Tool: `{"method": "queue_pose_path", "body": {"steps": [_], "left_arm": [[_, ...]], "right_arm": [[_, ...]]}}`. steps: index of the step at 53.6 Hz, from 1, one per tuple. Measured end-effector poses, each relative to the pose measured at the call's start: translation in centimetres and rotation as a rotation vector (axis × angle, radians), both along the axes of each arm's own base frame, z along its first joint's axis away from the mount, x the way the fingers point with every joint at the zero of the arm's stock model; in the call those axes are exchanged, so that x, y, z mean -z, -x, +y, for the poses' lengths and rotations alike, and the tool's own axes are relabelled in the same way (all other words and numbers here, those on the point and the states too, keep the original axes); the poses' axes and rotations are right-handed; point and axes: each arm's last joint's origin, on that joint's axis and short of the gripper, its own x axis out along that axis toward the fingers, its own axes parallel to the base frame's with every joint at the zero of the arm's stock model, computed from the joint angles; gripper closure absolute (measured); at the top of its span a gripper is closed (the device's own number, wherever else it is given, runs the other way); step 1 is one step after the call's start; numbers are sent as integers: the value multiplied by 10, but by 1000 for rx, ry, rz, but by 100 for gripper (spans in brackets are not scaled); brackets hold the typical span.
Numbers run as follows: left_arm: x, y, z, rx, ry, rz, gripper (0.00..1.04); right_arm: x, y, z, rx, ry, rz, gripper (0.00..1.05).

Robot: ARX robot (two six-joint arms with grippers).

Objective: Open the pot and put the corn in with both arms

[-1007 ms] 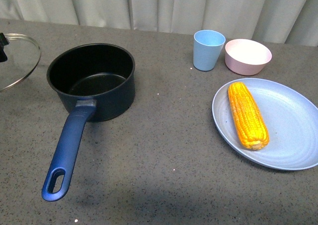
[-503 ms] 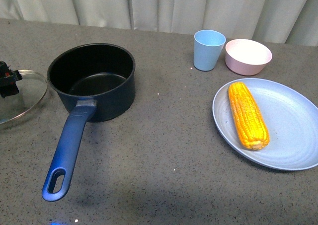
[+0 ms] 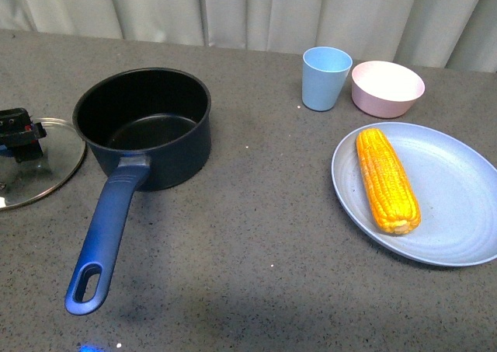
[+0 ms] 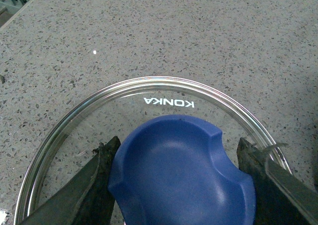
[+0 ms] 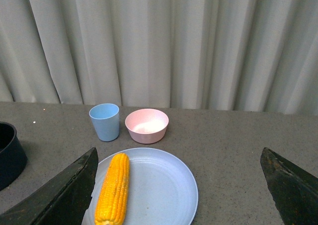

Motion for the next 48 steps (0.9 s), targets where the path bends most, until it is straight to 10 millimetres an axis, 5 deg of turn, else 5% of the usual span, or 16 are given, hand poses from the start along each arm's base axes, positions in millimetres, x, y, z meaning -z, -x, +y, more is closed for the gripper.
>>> {"method": "queue_pose_path", "body": {"steps": [7, 22, 35, 48], "left_arm": [[-30, 7, -2, -1, 6, -59, 5], [-107, 56, -20, -45, -31, -175, 7], [-142, 117, -46, 153, -77, -429, 52], [-141, 150, -53, 152, -83, -415, 91]], "right_arm": [[0, 0, 0, 0, 0, 0, 9], [0, 0, 0, 0, 0, 0, 9], [0, 0, 0, 0, 0, 0, 9], [0, 0, 0, 0, 0, 0, 9]]}}
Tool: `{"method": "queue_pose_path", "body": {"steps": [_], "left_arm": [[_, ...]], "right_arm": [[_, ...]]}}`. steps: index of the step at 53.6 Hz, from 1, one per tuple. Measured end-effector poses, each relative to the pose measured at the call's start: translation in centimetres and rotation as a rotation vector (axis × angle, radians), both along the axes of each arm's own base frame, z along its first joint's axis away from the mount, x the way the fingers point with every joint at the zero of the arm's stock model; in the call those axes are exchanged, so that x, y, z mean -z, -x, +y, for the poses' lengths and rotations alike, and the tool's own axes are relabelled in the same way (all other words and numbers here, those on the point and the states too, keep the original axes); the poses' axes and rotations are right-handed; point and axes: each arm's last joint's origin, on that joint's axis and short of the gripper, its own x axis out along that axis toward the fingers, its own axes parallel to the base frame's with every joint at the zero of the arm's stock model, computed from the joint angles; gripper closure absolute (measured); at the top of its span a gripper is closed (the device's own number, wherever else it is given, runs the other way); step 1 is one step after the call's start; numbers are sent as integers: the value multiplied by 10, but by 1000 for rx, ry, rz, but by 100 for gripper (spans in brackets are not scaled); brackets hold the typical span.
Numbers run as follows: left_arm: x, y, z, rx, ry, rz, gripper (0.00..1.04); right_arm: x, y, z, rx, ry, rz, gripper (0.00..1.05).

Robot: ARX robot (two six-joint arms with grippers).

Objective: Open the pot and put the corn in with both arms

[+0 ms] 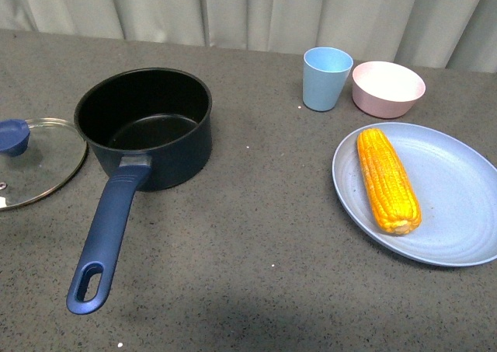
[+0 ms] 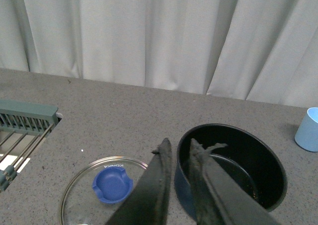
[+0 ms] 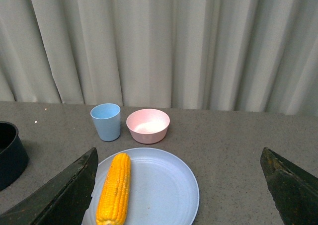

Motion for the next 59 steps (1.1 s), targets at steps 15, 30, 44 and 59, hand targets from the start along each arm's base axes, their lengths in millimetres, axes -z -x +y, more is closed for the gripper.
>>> {"method": "queue_pose_path", "body": {"steps": [15, 30, 44, 59], "left_arm": [[-1, 27, -12, 2, -4, -3, 101], [-2, 48, -12, 1, -4, -6, 101], [-7, 60, -12, 1, -4, -24, 101], [-11, 70, -12, 1, -4, -35, 101]], "right_arm": [[0, 0, 0, 0, 0, 0, 9], [0, 0, 0, 0, 0, 0, 9], [0, 0, 0, 0, 0, 0, 9], [0, 0, 0, 0, 0, 0, 9]]}}
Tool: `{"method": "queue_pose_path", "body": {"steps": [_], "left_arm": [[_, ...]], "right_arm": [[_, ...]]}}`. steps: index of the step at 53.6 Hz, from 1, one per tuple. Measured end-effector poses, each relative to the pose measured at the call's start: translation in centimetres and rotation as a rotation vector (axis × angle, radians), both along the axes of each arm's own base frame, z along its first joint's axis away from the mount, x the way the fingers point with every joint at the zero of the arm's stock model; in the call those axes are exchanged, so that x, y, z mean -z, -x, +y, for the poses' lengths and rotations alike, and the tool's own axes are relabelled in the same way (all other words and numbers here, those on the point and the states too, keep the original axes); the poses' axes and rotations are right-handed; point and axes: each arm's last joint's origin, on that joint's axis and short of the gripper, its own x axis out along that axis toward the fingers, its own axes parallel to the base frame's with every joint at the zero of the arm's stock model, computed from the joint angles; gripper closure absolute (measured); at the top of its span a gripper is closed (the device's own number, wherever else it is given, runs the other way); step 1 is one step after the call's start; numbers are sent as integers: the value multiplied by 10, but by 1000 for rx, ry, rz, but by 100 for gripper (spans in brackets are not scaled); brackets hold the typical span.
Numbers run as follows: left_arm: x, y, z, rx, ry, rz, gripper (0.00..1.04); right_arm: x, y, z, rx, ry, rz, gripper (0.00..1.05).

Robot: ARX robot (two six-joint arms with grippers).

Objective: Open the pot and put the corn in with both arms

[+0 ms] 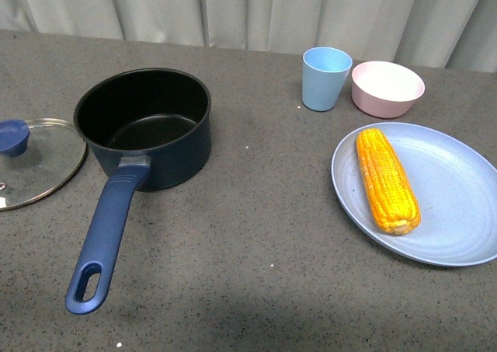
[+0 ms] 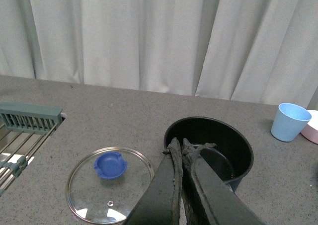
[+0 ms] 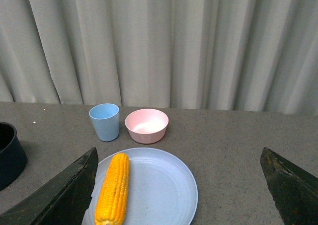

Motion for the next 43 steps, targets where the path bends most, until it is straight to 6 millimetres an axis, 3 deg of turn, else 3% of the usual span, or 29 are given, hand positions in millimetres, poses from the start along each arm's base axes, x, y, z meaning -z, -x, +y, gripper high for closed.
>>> {"method": "queue_pose_path", "body": {"steps": [43], "left_arm": [[-1, 21, 0, 0, 0, -7, 101]], "right_arm": [[0, 0, 0, 0, 0, 0, 9]]}}
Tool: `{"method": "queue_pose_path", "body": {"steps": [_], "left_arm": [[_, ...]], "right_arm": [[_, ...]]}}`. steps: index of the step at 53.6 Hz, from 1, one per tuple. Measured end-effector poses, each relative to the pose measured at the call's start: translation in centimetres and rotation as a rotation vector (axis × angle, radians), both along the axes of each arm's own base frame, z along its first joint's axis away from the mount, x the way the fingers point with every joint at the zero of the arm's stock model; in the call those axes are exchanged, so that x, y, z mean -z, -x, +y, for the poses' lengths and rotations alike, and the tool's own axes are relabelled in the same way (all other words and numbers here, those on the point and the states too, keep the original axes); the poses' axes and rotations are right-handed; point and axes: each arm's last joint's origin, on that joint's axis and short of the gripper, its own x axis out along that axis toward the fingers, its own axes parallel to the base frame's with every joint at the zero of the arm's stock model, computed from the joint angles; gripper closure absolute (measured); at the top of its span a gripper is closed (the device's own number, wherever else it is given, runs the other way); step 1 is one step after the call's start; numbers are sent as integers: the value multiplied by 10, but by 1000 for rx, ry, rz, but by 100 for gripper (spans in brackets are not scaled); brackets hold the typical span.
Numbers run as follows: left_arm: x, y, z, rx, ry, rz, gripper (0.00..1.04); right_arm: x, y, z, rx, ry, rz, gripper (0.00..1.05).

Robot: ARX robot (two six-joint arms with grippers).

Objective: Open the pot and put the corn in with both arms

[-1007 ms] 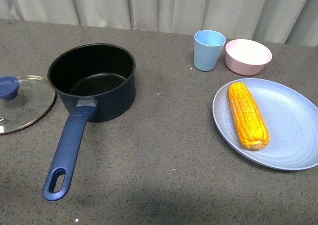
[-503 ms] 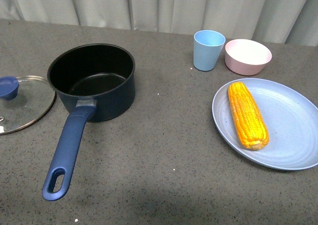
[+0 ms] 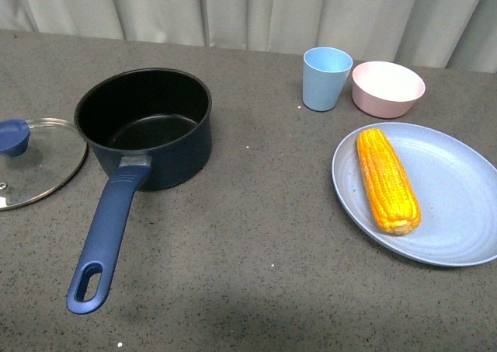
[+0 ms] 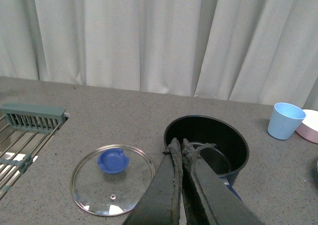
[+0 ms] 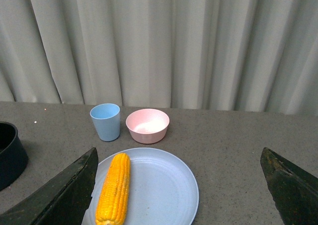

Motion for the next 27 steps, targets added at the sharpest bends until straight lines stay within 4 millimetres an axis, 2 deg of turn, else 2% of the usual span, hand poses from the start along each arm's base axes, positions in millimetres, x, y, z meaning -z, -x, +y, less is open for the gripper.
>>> {"method": "queue_pose_path", "body": {"steps": [8, 15, 21, 27], "left_arm": [[4, 10, 0, 0, 0, 18, 101], [3, 11, 0, 0, 0, 7, 100], [3, 11, 0, 0, 0, 6, 75], [3, 11, 0, 0, 0, 6, 57]], "right_arm": [[0, 0, 0, 0, 0, 0, 9], [0, 0, 0, 0, 0, 0, 9], [0, 0, 0, 0, 0, 0, 9], [2, -4, 0, 2, 54, 87, 9]]}}
